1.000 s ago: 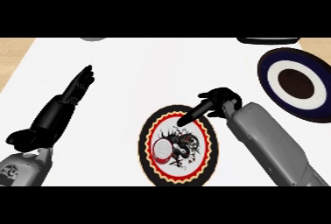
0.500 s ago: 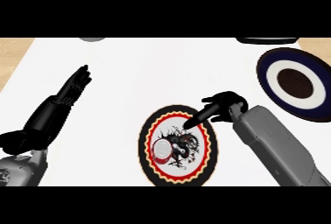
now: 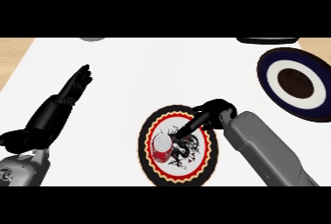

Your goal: Pick the can from the plate and place it in the plate

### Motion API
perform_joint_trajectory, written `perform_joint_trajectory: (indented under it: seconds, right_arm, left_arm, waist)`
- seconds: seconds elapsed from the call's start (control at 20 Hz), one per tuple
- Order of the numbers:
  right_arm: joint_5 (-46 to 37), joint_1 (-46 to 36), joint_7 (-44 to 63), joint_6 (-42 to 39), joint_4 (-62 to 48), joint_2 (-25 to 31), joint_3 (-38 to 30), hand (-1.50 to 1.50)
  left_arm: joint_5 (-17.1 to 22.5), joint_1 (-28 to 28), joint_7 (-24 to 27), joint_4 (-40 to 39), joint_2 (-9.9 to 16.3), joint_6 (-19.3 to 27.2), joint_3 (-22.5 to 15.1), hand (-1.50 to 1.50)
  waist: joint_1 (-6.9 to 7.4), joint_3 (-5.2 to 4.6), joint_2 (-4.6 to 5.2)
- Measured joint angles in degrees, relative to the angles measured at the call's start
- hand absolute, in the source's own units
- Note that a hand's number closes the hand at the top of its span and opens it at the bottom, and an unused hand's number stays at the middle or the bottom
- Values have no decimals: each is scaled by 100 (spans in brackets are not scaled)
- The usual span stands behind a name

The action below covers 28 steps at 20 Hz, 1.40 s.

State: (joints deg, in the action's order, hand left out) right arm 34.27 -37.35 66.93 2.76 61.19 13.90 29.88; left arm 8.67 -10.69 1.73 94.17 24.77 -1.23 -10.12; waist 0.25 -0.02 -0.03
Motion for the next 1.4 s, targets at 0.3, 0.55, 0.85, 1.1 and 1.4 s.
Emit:
perform_joint_trajectory:
  seconds: [0.3,0.55,0.85,1.1,1.4]
  right_arm:
    - [55,132,-123,32,-59,-329,247,-150]
    - [45,153,-143,34,-79,-526,349,-150]
    - [3,229,-218,36,-67,-771,534,-150]
    - [-52,287,-308,23,-69,-856,665,-150]
    - [-312,360,-429,-13,78,-864,858,150]
  left_arm:
    - [-157,19,65,-43,-130,-25,9,0]
    - [-220,20,-7,-2,-166,-71,78,0]
    - [-241,27,3,-21,-218,-147,142,0]
    - [-186,33,20,-48,-197,-286,247,0]
    - [-244,99,-59,54,-223,-345,283,0]
  waist:
    - [-9,-12,-20]
    - [-22,-37,-55]
    - [-24,-60,-99]
    - [-17,-61,-120]
    - [-44,-97,-144]
